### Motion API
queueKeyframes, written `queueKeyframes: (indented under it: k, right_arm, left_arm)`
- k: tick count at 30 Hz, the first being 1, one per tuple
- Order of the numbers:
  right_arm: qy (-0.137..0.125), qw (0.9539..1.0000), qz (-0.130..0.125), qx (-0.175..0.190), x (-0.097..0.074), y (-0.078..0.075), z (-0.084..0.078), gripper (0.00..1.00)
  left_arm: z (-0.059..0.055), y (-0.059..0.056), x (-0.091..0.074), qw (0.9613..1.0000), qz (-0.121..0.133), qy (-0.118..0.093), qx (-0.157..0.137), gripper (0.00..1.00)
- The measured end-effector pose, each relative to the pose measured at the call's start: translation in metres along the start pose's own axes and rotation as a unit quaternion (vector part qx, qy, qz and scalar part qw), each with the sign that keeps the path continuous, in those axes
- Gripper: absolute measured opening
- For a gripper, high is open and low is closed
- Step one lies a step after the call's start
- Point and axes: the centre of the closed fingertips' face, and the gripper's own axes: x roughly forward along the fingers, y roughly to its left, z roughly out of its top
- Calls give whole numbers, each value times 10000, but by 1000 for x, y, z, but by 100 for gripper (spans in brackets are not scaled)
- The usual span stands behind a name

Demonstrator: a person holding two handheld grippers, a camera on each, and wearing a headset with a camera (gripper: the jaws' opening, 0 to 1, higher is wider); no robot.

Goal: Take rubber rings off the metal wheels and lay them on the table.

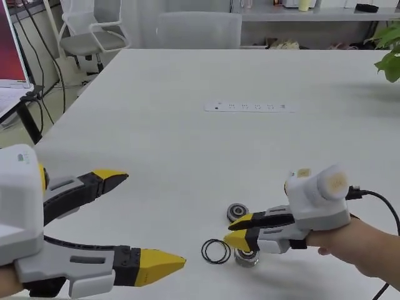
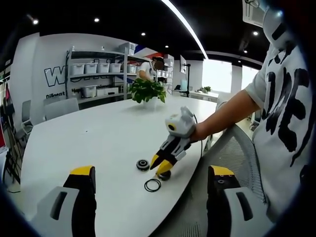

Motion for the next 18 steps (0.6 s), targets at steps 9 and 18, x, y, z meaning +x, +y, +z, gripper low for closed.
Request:
queueKeyframes:
  k: [9, 18]
  right_arm:
    - [-406, 9989, -169, 154, -12, -12, 18, 20]
    - [-735, 9961, -415, 266, -29, -28, 30, 22]
  left_arm:
    - [7, 2, 9, 9999, -64, 56, 136, 92]
    - [16, 6, 25, 9989, -228, 116, 396, 90]
